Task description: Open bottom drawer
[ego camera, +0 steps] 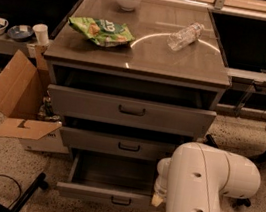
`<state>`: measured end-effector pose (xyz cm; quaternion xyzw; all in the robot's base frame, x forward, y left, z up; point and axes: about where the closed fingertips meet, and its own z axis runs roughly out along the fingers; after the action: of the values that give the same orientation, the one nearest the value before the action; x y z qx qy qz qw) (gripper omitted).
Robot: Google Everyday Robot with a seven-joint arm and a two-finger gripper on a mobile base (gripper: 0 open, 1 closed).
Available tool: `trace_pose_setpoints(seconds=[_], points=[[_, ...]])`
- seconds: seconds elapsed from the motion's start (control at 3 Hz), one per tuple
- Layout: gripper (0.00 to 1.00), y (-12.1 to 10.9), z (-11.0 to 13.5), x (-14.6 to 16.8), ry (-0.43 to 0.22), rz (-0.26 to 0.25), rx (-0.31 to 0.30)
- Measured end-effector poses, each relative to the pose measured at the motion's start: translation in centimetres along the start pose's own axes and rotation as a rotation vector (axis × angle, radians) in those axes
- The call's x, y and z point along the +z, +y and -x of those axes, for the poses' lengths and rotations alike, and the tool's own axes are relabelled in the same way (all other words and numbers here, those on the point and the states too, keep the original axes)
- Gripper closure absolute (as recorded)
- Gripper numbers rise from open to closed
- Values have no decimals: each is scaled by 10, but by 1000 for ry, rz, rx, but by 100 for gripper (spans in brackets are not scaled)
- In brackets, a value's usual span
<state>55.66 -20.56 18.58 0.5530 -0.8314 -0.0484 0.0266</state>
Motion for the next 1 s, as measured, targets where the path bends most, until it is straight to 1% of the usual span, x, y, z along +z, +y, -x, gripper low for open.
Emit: trace_pose_setpoints(seconds=[0.33,0.67,1.0], points=[[1,0,0,0,0,0,0],[0,0,0,0,0,0,0],[0,19,-11,17,28,39,2]])
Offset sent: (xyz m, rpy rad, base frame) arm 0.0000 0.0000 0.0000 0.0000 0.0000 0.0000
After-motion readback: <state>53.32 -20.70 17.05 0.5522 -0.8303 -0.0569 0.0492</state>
